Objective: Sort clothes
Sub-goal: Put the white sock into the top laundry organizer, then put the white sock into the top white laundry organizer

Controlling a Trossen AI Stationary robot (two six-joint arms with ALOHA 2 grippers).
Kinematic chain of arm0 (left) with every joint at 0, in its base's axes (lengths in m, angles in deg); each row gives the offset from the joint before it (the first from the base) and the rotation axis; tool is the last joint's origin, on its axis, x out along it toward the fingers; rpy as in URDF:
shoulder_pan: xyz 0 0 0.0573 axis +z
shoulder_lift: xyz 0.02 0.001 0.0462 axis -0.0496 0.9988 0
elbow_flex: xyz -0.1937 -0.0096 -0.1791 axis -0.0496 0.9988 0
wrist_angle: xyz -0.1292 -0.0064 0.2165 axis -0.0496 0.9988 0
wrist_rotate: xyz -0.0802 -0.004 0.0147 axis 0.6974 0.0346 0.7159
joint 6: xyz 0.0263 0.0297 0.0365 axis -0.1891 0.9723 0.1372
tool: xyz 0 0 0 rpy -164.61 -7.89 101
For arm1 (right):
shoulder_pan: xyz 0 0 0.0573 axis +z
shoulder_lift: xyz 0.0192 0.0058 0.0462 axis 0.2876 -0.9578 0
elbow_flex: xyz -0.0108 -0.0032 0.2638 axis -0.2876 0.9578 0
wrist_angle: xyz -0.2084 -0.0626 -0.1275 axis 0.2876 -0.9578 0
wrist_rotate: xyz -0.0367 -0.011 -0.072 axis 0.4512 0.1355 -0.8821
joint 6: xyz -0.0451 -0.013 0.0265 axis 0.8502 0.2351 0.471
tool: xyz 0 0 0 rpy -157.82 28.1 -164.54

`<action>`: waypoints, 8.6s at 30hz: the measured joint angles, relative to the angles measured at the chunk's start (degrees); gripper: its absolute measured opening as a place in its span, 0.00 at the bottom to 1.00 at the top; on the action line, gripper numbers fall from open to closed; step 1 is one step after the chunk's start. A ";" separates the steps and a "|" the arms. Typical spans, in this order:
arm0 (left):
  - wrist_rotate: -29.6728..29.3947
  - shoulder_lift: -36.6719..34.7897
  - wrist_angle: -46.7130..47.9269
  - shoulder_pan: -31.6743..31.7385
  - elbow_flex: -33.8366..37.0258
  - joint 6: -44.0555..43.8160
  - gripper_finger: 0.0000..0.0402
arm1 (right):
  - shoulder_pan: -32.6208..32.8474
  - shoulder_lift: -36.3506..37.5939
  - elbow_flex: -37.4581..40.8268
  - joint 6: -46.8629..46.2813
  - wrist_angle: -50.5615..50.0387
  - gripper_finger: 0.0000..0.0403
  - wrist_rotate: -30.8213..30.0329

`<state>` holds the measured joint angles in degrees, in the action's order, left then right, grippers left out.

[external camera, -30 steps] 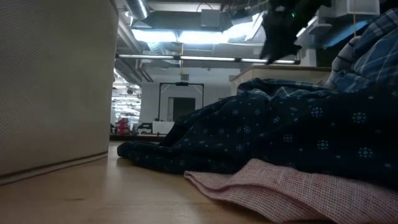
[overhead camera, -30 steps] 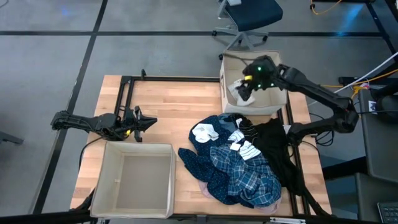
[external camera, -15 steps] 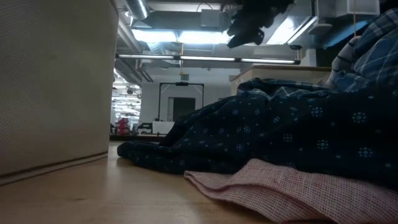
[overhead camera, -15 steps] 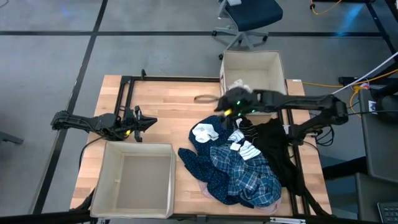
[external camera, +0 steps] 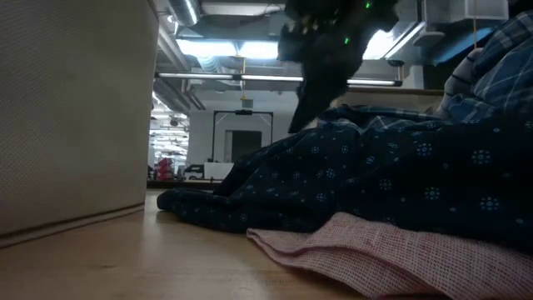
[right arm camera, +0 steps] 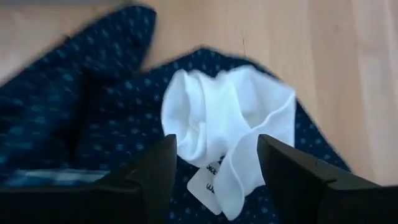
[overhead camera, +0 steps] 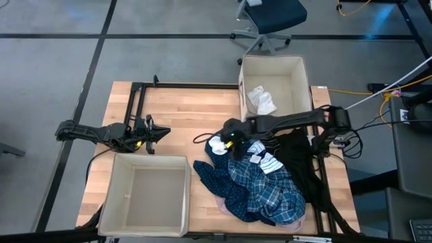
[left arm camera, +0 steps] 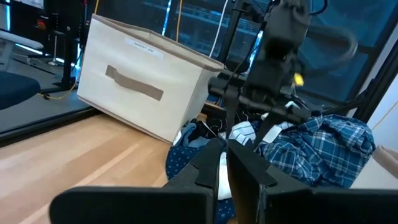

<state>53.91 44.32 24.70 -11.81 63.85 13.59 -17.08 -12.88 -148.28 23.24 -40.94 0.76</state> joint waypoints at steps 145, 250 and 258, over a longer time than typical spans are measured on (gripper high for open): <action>-0.17 0.02 0.26 0.01 -0.01 -1.35 0.05 | 2.59 27.16 -8.07 -20.96 -35.63 0.59 -5.15; -0.17 0.00 0.24 0.00 0.00 -1.81 0.05 | -29.13 28.19 -3.36 0.37 -29.44 0.05 -34.01; -0.17 0.00 0.24 0.01 -0.02 -1.83 0.05 | -35.05 28.14 9.50 1.33 -13.02 0.05 -26.43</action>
<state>53.74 44.32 24.94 -11.80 63.83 11.75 -52.12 15.26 -138.78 24.57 -53.96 -25.67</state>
